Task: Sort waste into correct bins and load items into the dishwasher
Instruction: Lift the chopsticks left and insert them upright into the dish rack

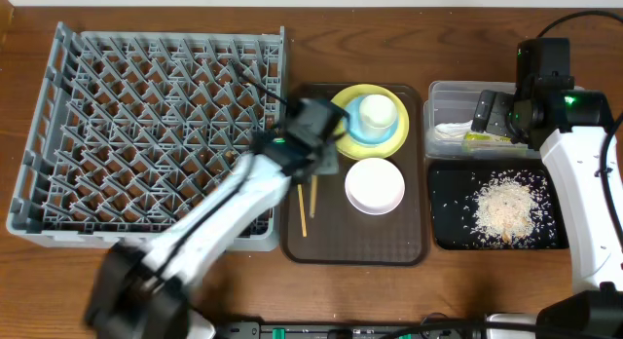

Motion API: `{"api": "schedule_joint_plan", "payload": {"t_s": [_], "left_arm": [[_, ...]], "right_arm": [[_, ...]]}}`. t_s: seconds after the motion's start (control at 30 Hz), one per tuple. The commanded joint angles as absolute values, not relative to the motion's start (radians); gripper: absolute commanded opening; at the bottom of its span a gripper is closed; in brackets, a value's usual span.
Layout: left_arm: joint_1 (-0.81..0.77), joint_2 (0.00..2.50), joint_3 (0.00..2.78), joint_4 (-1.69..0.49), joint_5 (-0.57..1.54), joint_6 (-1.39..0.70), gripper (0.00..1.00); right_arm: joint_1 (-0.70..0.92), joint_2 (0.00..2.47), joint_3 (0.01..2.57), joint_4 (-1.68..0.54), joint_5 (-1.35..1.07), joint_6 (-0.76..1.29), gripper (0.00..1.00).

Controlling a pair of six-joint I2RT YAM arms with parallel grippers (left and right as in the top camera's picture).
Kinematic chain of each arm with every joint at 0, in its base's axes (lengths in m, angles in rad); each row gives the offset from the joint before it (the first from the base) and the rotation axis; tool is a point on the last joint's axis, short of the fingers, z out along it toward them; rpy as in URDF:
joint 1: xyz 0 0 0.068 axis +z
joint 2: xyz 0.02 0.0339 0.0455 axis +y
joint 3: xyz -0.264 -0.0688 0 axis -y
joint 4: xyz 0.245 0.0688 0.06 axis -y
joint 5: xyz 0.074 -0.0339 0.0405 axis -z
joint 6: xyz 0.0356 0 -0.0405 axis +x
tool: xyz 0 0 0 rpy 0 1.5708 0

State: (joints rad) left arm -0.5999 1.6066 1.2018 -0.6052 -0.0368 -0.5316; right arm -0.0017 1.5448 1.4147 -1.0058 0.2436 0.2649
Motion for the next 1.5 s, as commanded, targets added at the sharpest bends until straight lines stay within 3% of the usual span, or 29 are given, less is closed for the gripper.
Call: {"api": "schedule_joint_plan", "payload": {"t_s": [0.0, 0.2, 0.47, 0.7, 0.73, 0.77, 0.8, 1.0, 1.23, 1.47], "left_arm": [[-0.489, 1.456, 1.23, -0.667, -0.072, -0.369, 0.08], [-0.381, 1.45, 1.216, -0.721, -0.06, -0.336, 0.08], [-0.369, 1.6, 1.201, -0.688, -0.073, -0.333, 0.08], [-0.36, 1.613, 1.201, -0.676, -0.078, -0.333, 0.14], [-0.36, 1.613, 1.201, -0.676, -0.08, -0.333, 0.15], [-0.36, 1.613, 1.201, -0.676, -0.08, -0.333, 0.29], [-0.36, 1.613, 1.201, -0.676, -0.08, -0.333, 0.33], [-0.363, 1.562, 1.226, -0.692, 0.054, -0.342, 0.34], [-0.505, 1.525, 1.205, -0.754, 0.065, -0.475, 0.38], [-0.652, 1.576, 1.126, -0.75, -0.091, -0.678, 0.38]], "right_arm": [[-0.008, 1.542, 1.431, -1.007, 0.258, 0.253, 0.99], [-0.008, 1.542, 1.431, -1.007, 0.258, 0.253, 0.99], [-0.008, 1.542, 1.431, -1.007, 0.258, 0.253, 0.99], [-0.008, 1.542, 1.431, -1.007, 0.258, 0.253, 0.99], [-0.008, 1.542, 1.431, -1.007, 0.258, 0.253, 0.99], [-0.008, 1.542, 1.431, -1.007, 0.258, 0.253, 0.99], [-0.008, 1.542, 1.431, -1.007, 0.258, 0.253, 0.99], [-0.008, 1.542, 1.431, -1.007, 0.258, 0.253, 0.99], [-0.008, 1.542, 1.431, -1.007, 0.258, 0.253, 0.99], [-0.008, 1.542, 1.431, -1.007, 0.258, 0.253, 0.99]]}}
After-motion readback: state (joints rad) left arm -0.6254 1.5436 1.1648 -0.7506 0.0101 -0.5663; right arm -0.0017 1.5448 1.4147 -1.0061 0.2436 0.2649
